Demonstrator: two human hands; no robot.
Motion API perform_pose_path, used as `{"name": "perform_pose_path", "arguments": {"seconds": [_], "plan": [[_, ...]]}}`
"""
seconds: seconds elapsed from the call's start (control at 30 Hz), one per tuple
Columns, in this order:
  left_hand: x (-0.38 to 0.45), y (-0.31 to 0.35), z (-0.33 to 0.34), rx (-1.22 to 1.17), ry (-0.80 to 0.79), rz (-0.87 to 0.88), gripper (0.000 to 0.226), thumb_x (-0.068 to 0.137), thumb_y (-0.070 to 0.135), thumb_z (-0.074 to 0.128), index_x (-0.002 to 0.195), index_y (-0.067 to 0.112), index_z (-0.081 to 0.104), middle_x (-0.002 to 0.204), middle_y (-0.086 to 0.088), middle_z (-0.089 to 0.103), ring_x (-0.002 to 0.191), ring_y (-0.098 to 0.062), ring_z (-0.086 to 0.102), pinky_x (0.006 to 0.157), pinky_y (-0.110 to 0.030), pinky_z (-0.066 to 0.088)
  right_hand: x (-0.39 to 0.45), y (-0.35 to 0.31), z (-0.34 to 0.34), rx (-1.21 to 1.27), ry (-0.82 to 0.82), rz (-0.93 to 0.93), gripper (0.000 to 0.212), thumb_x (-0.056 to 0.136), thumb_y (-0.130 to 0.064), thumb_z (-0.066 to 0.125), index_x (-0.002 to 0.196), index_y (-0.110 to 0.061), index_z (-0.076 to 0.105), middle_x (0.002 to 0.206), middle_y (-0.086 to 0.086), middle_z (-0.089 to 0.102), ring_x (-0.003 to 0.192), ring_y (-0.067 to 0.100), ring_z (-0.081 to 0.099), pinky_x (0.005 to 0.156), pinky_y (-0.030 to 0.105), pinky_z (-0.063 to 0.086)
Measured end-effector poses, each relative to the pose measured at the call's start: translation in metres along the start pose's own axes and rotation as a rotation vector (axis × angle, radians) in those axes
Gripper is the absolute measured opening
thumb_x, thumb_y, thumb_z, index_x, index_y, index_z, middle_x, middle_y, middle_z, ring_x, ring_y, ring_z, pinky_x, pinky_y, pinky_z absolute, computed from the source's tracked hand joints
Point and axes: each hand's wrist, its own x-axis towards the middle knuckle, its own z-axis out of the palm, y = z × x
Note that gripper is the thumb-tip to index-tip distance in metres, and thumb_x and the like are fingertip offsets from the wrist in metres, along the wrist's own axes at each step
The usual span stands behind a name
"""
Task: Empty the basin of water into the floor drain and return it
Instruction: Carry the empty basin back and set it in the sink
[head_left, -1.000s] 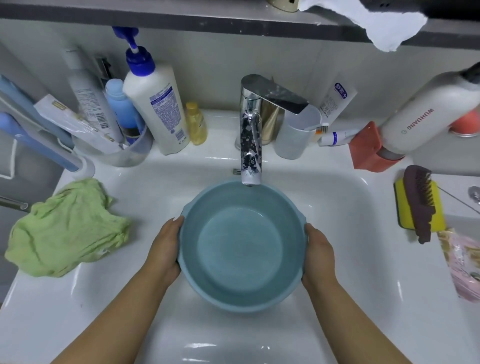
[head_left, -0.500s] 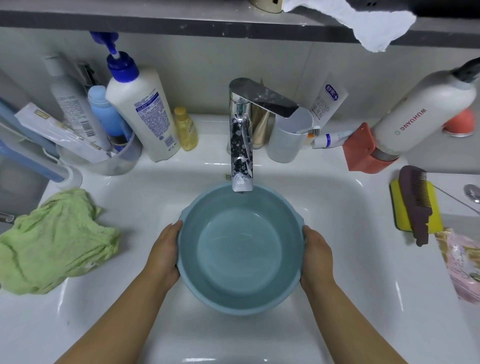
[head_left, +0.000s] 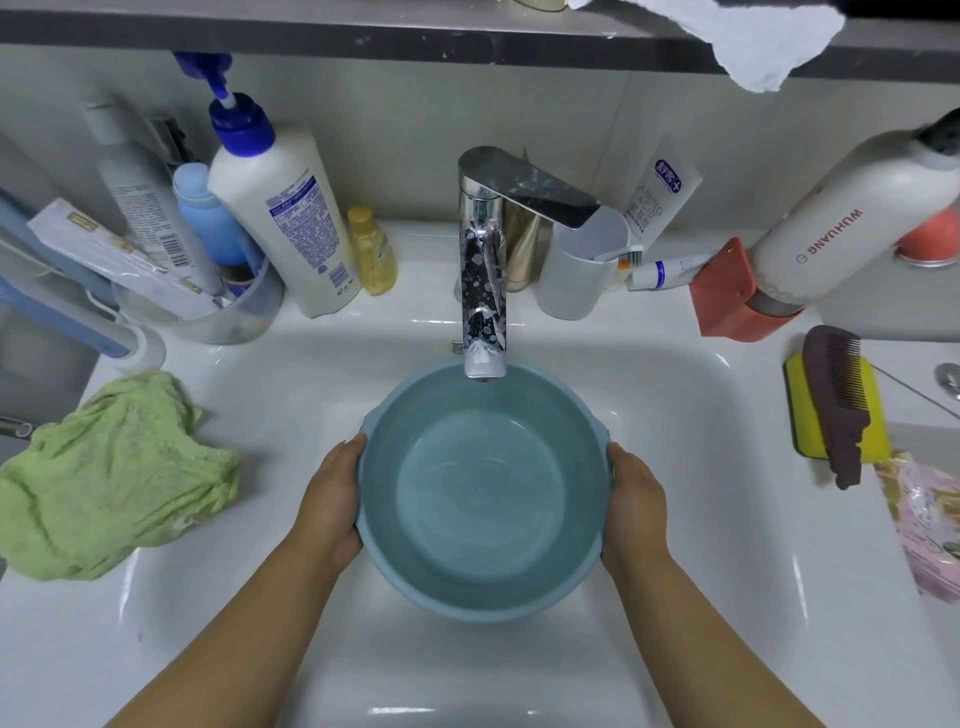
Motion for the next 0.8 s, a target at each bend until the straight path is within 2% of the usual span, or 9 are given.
{"name": "perform_pose_path", "arguments": {"seconds": [0.07, 0.13, 0.17, 0.2, 0.23, 0.33, 0.5, 0.63, 0.8], "plan": [[-0.002, 0.000, 0.001, -0.011, -0.003, -0.001, 0.036, 0.103, 0.036, 0.042, 0.114, 0.020, 0.073, 0.116, -0.016, 0.072, 0.104, -0.033, 0.069, 0.097, -0.052, 0.051, 0.001, 0.000, 0.000, 0.030, -0.010, 0.022, 0.030, 0.095, -0.022, 0.048, 0.081, 0.003, 0.055, 0.075, 0.009, 0.050, 0.062, 0.015, 0.044, 0.054, 0.026, 0.045], [-0.005, 0.002, 0.000, -0.033, 0.003, -0.015, 0.036, 0.102, 0.041, 0.044, 0.111, 0.021, 0.073, 0.110, -0.012, 0.075, 0.098, -0.027, 0.071, 0.091, -0.045, 0.054, 0.004, 0.003, -0.002, 0.088, 0.006, 0.083, 0.035, 0.095, -0.032, 0.050, 0.102, -0.001, 0.064, 0.089, -0.008, 0.048, 0.078, 0.012, 0.037, 0.077, 0.037, 0.053], [-0.006, 0.002, -0.003, -0.065, 0.013, -0.031, 0.038, 0.100, 0.046, 0.046, 0.113, 0.021, 0.072, 0.108, -0.010, 0.075, 0.098, -0.026, 0.071, 0.088, -0.043, 0.053, 0.004, 0.002, -0.004, 0.115, 0.025, 0.118, 0.041, 0.096, -0.037, 0.050, 0.119, -0.007, 0.064, 0.115, -0.013, 0.028, 0.123, 0.017, 0.029, 0.095, 0.043, 0.051], [-0.005, 0.002, -0.006, -0.107, 0.034, -0.046, 0.042, 0.099, 0.049, 0.047, 0.116, 0.019, 0.070, 0.109, -0.009, 0.075, 0.098, -0.026, 0.071, 0.087, -0.041, 0.053, 0.005, 0.004, -0.007, 0.141, 0.034, 0.148, 0.047, 0.097, -0.043, 0.048, 0.131, -0.014, 0.060, 0.109, -0.016, 0.047, 0.118, 0.018, 0.058, 0.108, 0.046, 0.043], [-0.005, 0.002, -0.009, -0.148, 0.058, -0.047, 0.045, 0.097, 0.051, 0.048, 0.118, 0.016, 0.068, 0.110, -0.009, 0.074, 0.097, -0.027, 0.070, 0.087, -0.041, 0.052, 0.007, 0.005, -0.010, 0.166, 0.034, 0.159, 0.050, 0.096, -0.048, 0.048, 0.135, -0.019, 0.058, 0.131, -0.007, 0.061, 0.124, 0.016, 0.055, 0.112, 0.045, 0.039], [-0.002, 0.000, -0.022, -0.174, 0.115, -0.037, 0.047, 0.096, 0.052, 0.050, 0.121, 0.014, 0.063, 0.105, -0.008, 0.069, 0.098, -0.028, 0.064, 0.088, -0.045, 0.049, 0.008, 0.009, -0.020, 0.163, 0.045, 0.198, 0.042, 0.094, -0.051, 0.048, 0.109, -0.019, 0.071, 0.109, -0.003, 0.072, 0.108, 0.018, 0.064, 0.101, 0.040, 0.046], [-0.003, -0.005, -0.029, -0.135, 0.097, -0.029, 0.046, 0.097, 0.050, 0.049, 0.120, 0.013, 0.065, 0.095, -0.009, 0.064, 0.091, -0.026, 0.060, 0.077, -0.039, 0.048, 0.008, 0.009, -0.025, 0.186, 0.079, 0.194, 0.029, 0.096, -0.043, 0.051, 0.103, -0.021, 0.068, 0.107, -0.005, 0.069, 0.101, 0.012, 0.061, 0.089, 0.036, 0.045], [-0.005, -0.009, -0.025, -0.048, 0.054, -0.030, 0.044, 0.099, 0.043, 0.048, 0.120, 0.010, 0.066, 0.108, -0.007, 0.071, 0.100, -0.025, 0.065, 0.091, -0.043, 0.049, 0.008, 0.014, -0.027, 0.174, 0.048, 0.148, 0.022, 0.091, -0.039, 0.058, 0.092, -0.020, 0.068, 0.095, -0.003, 0.066, 0.093, 0.018, 0.060, 0.088, 0.039, 0.049], [-0.013, -0.014, -0.015, 0.083, -0.014, -0.006, 0.038, 0.099, 0.034, 0.044, 0.104, 0.000, 0.061, 0.094, -0.015, 0.057, 0.086, -0.031, 0.051, 0.077, -0.042, 0.046, 0.007, 0.017, -0.032, 0.110, 0.016, 0.038, 0.033, 0.083, -0.021, 0.068, 0.115, -0.011, 0.064, 0.091, 0.002, 0.066, 0.082, 0.022, 0.060, 0.078, 0.037, 0.051]]}}
